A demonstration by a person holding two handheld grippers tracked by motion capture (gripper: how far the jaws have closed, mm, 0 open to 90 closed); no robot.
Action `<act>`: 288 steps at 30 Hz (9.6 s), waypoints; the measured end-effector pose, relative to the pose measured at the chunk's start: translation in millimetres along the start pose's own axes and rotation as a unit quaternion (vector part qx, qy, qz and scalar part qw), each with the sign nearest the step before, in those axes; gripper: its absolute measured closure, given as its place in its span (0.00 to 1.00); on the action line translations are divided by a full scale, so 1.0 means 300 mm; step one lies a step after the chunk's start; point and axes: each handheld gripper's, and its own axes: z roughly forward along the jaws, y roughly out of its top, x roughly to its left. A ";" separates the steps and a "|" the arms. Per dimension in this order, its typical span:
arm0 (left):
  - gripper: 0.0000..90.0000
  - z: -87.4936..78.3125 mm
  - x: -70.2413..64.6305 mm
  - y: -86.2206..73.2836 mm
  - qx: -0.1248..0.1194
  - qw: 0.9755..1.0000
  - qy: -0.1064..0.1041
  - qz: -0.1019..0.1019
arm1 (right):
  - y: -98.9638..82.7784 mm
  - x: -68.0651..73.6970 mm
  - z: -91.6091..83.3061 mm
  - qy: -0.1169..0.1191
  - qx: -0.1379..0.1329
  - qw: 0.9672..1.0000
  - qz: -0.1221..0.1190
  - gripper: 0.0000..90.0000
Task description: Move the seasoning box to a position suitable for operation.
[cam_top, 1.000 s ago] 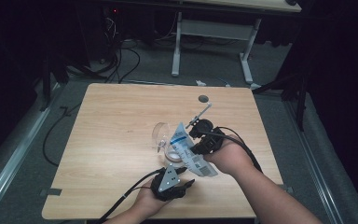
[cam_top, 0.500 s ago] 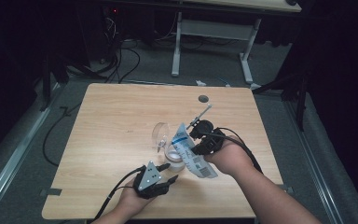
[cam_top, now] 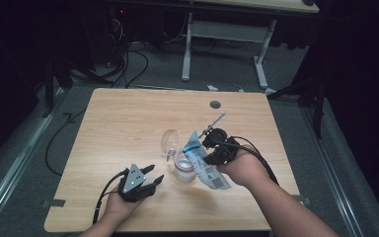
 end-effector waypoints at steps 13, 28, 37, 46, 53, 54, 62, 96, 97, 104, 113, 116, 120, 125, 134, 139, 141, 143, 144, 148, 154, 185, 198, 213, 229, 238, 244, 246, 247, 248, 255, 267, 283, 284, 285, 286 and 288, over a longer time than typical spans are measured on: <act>0.55 0.005 0.018 -0.009 0.007 1.000 -0.008 -0.016 | -0.003 -0.001 0.011 -0.001 0.005 1.000 -0.001 1.00; 0.55 0.009 0.018 -0.017 0.004 1.000 -0.007 -0.016 | -0.060 -0.042 -0.002 -0.004 -0.004 1.000 0.024 1.00; 0.55 0.009 0.020 -0.017 0.005 1.000 -0.008 -0.017 | -0.119 -0.083 0.007 -0.010 -0.007 0.999 0.043 1.00; 0.55 0.011 0.021 -0.020 0.008 1.000 -0.008 -0.018 | -0.173 -0.133 0.004 -0.023 -0.002 0.998 0.064 1.00; 0.55 0.012 0.023 -0.022 0.008 1.000 -0.006 -0.020 | -0.219 -0.185 -0.004 -0.041 -0.012 0.995 0.089 1.00; 0.55 0.012 0.024 -0.022 0.008 1.000 -0.006 -0.019 | -0.226 -0.193 -0.004 -0.042 -0.015 0.995 0.088 1.00; 0.55 0.010 0.027 -0.023 0.010 1.000 -0.003 -0.023 | -0.281 -0.231 0.010 -0.049 -0.023 0.993 0.108 1.00; 0.55 -0.021 0.051 -0.007 -0.003 0.999 0.016 -0.030 | -0.422 -0.241 0.103 -0.058 -0.216 0.966 0.133 1.00; 0.55 -0.022 0.052 -0.007 -0.003 0.999 0.017 -0.030 | -0.426 -0.241 0.108 -0.057 -0.221 0.964 0.134 1.00; 0.55 -0.026 0.067 -0.010 -0.001 0.999 0.025 -0.030 | -0.447 -0.231 0.138 -0.066 -0.258 0.955 0.134 1.00; 0.55 -0.048 0.106 -0.017 0.007 0.998 0.043 -0.034 | -0.487 -0.221 0.179 -0.065 -0.326 0.933 0.141 1.00; 0.55 -0.061 0.126 -0.023 0.011 0.998 0.053 -0.040 | -0.498 -0.218 0.187 -0.065 -0.346 0.925 0.143 1.00; 0.54 -0.084 0.166 -0.028 0.033 0.996 0.068 -0.046 | -0.510 -0.219 0.197 -0.067 -0.375 0.913 0.147 1.00; 0.54 -0.142 0.211 -0.048 0.026 0.992 0.103 -0.062 | -0.530 -0.225 0.212 -0.078 -0.409 0.897 0.149 1.00; 0.53 -0.203 0.240 -0.083 0.026 0.987 0.135 -0.078 | -0.562 -0.222 0.216 -0.091 -0.437 0.882 0.150 1.00; 0.52 -0.219 0.228 -0.092 0.025 0.988 0.135 -0.075 | -0.562 -0.227 0.233 -0.089 -0.434 0.883 0.152 1.00; 0.52 -0.229 0.226 -0.093 0.023 0.988 0.135 -0.077 | -0.558 -0.231 0.240 -0.090 -0.432 0.884 0.151 1.00; 0.52 -0.239 0.226 -0.098 0.022 0.987 0.137 -0.077 | -0.552 -0.235 0.246 -0.092 -0.434 0.883 0.151 1.00; 0.52 -0.245 0.226 -0.101 0.022 0.987 0.139 -0.076 | -0.549 -0.236 0.248 -0.093 -0.435 0.883 0.153 1.00; 0.52 -0.272 0.231 -0.116 0.023 0.986 0.144 -0.083 | -0.538 -0.250 0.251 -0.098 -0.438 0.880 0.156 1.00; 0.52 -0.292 0.230 -0.128 0.023 0.985 0.150 -0.086 | -0.532 -0.276 0.259 -0.102 -0.437 0.879 0.163 1.00; 0.52 -0.249 0.208 -0.099 0.018 0.990 0.125 -0.070 | -0.599 -0.255 0.280 -0.127 -0.434 0.876 0.166 0.97; 0.52 -0.249 0.208 -0.103 0.019 0.989 0.126 -0.071 | -0.576 -0.246 0.289 -0.128 -0.429 0.880 0.159 0.93; 0.52 -0.244 0.207 -0.103 0.025 0.989 0.123 -0.073 | -0.568 -0.247 0.293 -0.131 -0.424 0.880 0.170 0.78; 0.51 -0.237 0.206 -0.101 0.036 0.989 0.120 -0.074 | -0.560 -0.243 0.299 -0.138 -0.415 0.884 0.164 0.68; 0.50 -0.225 0.207 -0.098 0.041 0.990 0.109 -0.085 | -0.558 -0.236 0.298 -0.144 -0.410 0.885 0.167 0.62; 0.49 -0.214 0.206 -0.091 0.040 0.990 0.103 -0.091 | -0.565 -0.226 0.289 -0.143 -0.409 0.884 0.174 0.58; 0.50 -0.212 0.208 -0.090 0.041 0.990 0.101 -0.093 | -0.570 -0.224 0.290 -0.148 -0.400 0.888 0.172 0.57; 0.50 -0.210 0.209 -0.090 0.041 0.990 0.100 -0.094 | -0.573 -0.223 0.292 -0.149 -0.398 0.889 0.171 0.57; 0.50 -0.208 0.210 -0.089 0.041 0.990 0.100 -0.096 | -0.577 -0.223 0.292 -0.150 -0.398 0.889 0.170 0.57; 0.49 -0.196 0.215 -0.088 0.045 0.990 0.092 -0.100 | -0.595 -0.210 0.286 -0.158 -0.393 0.888 0.179 0.58; 0.47 -0.156 0.213 -0.083 0.062 0.989 0.082 -0.108 | -0.641 -0.145 0.278 -0.165 -0.385 0.890 0.182 0.61; 0.51 -0.114 0.189 -0.056 0.048 0.993 0.067 -0.085 | -0.629 -0.069 0.295 -0.163 -0.375 0.899 0.155 0.62; 0.51 -0.110 0.187 -0.055 0.046 0.993 0.064 -0.087 | -0.626 -0.066 0.298 -0.161 -0.372 0.901 0.152 0.62; 0.51 -0.107 0.185 -0.055 0.048 0.993 0.060 -0.088 | -0.621 -0.062 0.303 -0.162 -0.370 0.902 0.150 0.62; 0.52 -0.103 0.183 -0.055 0.051 0.993 0.057 -0.086 | -0.618 -0.059 0.307 -0.160 -0.369 0.904 0.147 0.62; 0.53 -0.095 0.176 -0.055 0.055 0.993 0.058 -0.084 | -0.609 -0.053 0.311 -0.157 -0.367 0.906 0.143 0.62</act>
